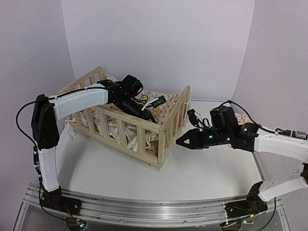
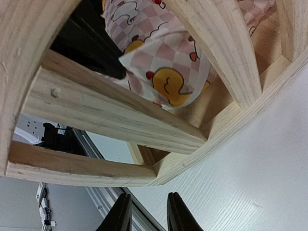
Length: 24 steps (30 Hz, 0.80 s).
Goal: Set up the pet bed
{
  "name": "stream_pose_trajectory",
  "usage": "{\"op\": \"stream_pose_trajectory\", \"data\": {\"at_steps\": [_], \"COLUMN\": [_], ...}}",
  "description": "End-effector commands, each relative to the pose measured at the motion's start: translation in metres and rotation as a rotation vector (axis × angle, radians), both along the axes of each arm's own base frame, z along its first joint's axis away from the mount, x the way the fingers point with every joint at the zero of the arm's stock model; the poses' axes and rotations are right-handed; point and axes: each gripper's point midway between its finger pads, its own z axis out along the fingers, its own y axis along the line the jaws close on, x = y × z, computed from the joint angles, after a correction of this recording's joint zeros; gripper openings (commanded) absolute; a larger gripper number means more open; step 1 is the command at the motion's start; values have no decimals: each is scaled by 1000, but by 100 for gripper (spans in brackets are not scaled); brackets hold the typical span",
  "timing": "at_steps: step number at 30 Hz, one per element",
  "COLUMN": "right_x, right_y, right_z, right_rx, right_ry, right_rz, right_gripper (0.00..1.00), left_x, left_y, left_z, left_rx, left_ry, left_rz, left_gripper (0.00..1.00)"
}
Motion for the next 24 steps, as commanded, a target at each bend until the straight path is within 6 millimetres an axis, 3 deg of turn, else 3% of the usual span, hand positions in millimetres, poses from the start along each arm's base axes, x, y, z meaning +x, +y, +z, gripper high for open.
{"op": "stream_pose_trajectory", "data": {"at_steps": [1, 6, 10, 15, 20, 22, 24], "right_x": [3, 0, -1, -21, -57, -71, -88], "right_y": [7, 6, 5, 7, 17, 27, 44], "right_z": [23, 20, 22, 28, 35, 36, 36], "right_rx": [110, 125, 122, 75, -17, -67, -98], "right_ry": [-139, -203, -248, -332, -497, -587, -668], "right_rz": [5, -4, -17, -19, 15, 47, 107], "right_gripper": [26, 25, 24, 22, 21, 22, 24], "left_x": [-9, 18, 38, 62, 82, 77, 59], "left_y": [-14, -13, -7, 10, 52, 74, 87], "left_z": [21, 64, 99, 136, 176, 187, 190], "left_rx": [-62, -112, -143, -153, -152, -153, -163], "left_ry": [-93, -259, -376, -530, -647, -665, -662], "left_rz": [-54, -1, 65, 165, 247, 230, 148], "left_gripper": [11, 44, 61, 70, 75, 76, 77]}}
